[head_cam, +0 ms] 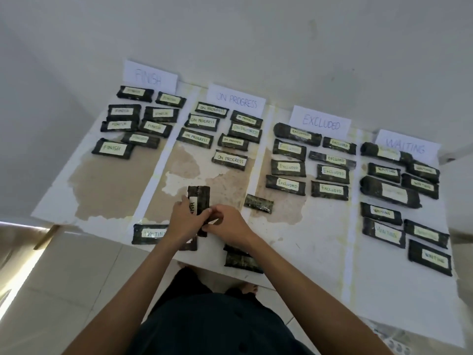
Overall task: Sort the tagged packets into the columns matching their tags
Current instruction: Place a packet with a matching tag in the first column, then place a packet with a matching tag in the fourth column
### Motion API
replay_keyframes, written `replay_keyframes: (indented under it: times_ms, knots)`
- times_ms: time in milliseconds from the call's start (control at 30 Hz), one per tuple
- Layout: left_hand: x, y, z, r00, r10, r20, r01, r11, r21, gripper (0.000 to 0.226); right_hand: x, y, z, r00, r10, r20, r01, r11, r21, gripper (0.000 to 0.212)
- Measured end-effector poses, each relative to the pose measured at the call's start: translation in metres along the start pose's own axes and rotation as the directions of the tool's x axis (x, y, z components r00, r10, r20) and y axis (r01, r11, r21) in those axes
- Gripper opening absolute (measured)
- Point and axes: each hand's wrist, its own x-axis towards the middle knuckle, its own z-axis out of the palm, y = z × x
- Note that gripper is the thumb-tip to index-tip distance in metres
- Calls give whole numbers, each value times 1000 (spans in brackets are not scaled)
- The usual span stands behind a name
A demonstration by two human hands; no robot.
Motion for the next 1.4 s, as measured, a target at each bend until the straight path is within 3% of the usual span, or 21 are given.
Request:
replay_keyframes:
  times_ms: [100,200,333,667,800,1000,1167,1400]
  knots:
    - [0,-3,-27,993,101,-62,-100,995,29,53,17,-12,13,999,-31,29,33,996,-81,24]
    - [8,-12,-62,989,140,-54,-139,990,16,66,36,-28,23,998,-25,51,33,988,-151,34]
    - [40,-30,-109,971,240,-11,-234,954,188,64,66,-42,33,999,4,-32,-9,986,-168,36]
    - [155,-64,-155,876,450,176,-463,677,573,67,147,-51,62,992,86,-94,-112,944,-311,40]
    - [180,-68,-151,833,504,228,-529,606,594,63,172,-47,76,988,79,-136,-120,936,-332,38]
    - [204,-82,-165,848,493,194,-500,625,599,65,196,-41,89,984,-6,-179,-73,898,-434,36]
    - [214,-90,-178,857,473,202,-491,635,596,70,204,-42,97,956,-175,-234,-1,799,-601,35]
    - [219,-94,-181,833,503,229,-529,605,596,74,205,-34,102,941,-240,-240,-6,695,-719,38]
